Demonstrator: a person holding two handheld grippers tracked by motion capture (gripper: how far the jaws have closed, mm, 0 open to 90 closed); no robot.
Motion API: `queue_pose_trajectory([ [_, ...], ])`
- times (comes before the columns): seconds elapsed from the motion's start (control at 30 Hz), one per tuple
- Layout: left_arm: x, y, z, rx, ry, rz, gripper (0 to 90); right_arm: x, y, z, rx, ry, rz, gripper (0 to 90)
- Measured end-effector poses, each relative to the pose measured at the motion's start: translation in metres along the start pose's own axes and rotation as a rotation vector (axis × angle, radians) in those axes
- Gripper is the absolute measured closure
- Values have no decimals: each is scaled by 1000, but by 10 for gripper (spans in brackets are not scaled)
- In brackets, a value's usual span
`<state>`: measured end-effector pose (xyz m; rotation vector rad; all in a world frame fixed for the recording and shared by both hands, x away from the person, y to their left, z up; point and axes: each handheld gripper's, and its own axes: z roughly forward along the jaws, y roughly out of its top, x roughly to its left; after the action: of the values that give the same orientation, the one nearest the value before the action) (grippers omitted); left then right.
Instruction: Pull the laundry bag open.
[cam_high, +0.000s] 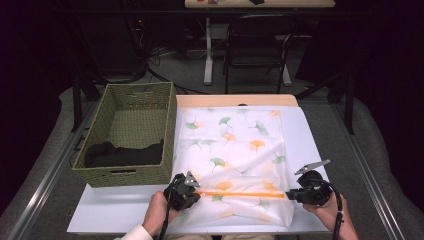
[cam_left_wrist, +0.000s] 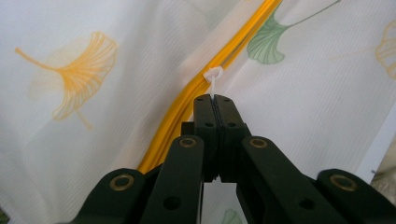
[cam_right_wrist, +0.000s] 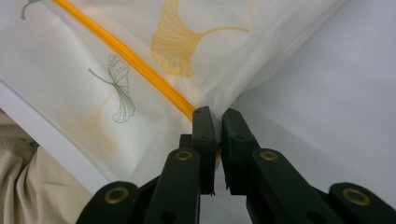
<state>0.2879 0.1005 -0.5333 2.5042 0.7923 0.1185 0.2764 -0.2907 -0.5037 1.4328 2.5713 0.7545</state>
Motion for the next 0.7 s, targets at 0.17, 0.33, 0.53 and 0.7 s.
queue_pose_trajectory([
  [0.17, 5, -10, -7, -3, -9, -16, 897, 3, 1, 0, 4, -9, -13, 852],
  [0.33, 11, -19, -14, 1, -3, -39, 897, 3, 0, 1, 1, -11, -8, 853],
  [0.53, 16, -27, -19, 7, -5, -61, 897, 4, 0, 0, 5, -12, -26, 853],
  [0.7, 17, -34, -26, -4, 12, -77, 897, 3, 1, 1, 14, -12, -22, 853],
])
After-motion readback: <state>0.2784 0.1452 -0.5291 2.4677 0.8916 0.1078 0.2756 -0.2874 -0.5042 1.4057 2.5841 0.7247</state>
